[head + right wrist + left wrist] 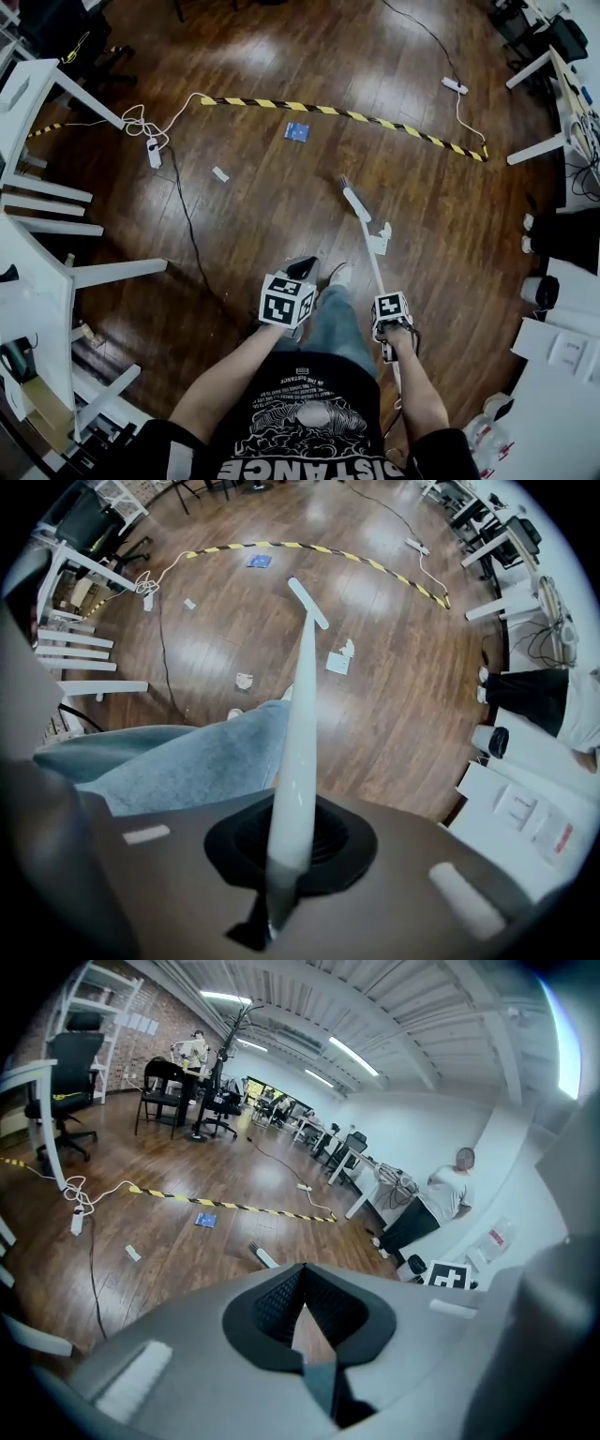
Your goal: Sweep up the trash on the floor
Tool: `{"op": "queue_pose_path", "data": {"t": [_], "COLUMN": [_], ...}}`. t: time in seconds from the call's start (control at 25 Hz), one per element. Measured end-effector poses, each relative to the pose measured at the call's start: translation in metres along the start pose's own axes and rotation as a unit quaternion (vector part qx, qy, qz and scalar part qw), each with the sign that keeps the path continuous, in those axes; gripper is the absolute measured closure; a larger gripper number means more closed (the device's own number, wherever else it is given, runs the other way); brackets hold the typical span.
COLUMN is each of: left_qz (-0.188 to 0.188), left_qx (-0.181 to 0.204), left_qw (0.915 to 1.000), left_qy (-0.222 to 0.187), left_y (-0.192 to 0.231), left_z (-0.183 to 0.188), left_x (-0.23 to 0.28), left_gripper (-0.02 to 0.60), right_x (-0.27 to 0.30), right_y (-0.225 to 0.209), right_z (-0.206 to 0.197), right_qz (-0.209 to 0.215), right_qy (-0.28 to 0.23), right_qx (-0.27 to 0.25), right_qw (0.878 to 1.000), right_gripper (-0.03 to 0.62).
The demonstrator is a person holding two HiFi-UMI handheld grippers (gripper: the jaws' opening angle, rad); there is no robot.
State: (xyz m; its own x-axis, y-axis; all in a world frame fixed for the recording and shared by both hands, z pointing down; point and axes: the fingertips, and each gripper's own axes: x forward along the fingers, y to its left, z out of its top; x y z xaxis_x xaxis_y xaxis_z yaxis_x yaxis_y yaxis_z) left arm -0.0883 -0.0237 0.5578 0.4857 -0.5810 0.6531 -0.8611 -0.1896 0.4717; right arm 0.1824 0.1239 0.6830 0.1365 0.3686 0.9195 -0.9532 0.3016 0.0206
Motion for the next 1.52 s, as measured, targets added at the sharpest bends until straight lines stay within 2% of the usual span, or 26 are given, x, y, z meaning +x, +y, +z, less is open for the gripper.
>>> {"op": "queue_pose_path", "data": {"t": [0.2, 0.36, 0.6, 0.92, 1.08, 1.24, 1.4, 1.52], "left_qz": [0.042, 0.078, 0.125, 0.179, 0.194, 0.202, 0.199, 0.191], "left_qx": [-0.036, -0.071, -0.095, -0.114, -0.122, -0.135, -0.138, -0.132], "left_qw": [0.9982, 0.9931, 0.9839, 0.9715, 0.9662, 0.9628, 0.9646, 0.969], "left_qy": [-0.024, -0.051, -0.087, -0.106, -0.119, -0.119, -0.105, -0.084], "left_y": [0.029, 0.053, 0.083, 0.117, 0.142, 0.175, 0.216, 0.253], "left_z": [0.004, 0.013, 0.036, 0.064, 0.076, 0.076, 0.072, 0.067], "left_x": [-0.025, -0.039, -0.049, -0.06, -0.071, -0.085, -0.104, -0.121], "left_gripper": [0.577, 0.577, 0.577, 0.577, 0.577, 0.577, 0.577, 0.577], "right_x": [-0.021, -0.037, -0.067, -0.098, -0.107, -0.111, -0.109, -0.104], "right_y": [0.046, 0.077, 0.109, 0.154, 0.185, 0.235, 0.301, 0.359], "right_z": [0.023, 0.053, 0.11, 0.167, 0.187, 0.199, 0.214, 0.223], "right_qz": [0.026, 0.046, 0.052, 0.066, 0.075, 0.107, 0.14, 0.169], "right_qy": [-0.006, -0.016, -0.028, -0.036, -0.031, -0.016, 0.006, 0.025], "right_qx": [-0.048, -0.104, -0.195, -0.271, -0.285, -0.278, -0.268, -0.245], "right_qw": [0.998, 0.993, 0.979, 0.96, 0.955, 0.954, 0.953, 0.954], "right_gripper": [0.594, 0.594, 0.594, 0.594, 0.594, 0.594, 0.594, 0.594]}}
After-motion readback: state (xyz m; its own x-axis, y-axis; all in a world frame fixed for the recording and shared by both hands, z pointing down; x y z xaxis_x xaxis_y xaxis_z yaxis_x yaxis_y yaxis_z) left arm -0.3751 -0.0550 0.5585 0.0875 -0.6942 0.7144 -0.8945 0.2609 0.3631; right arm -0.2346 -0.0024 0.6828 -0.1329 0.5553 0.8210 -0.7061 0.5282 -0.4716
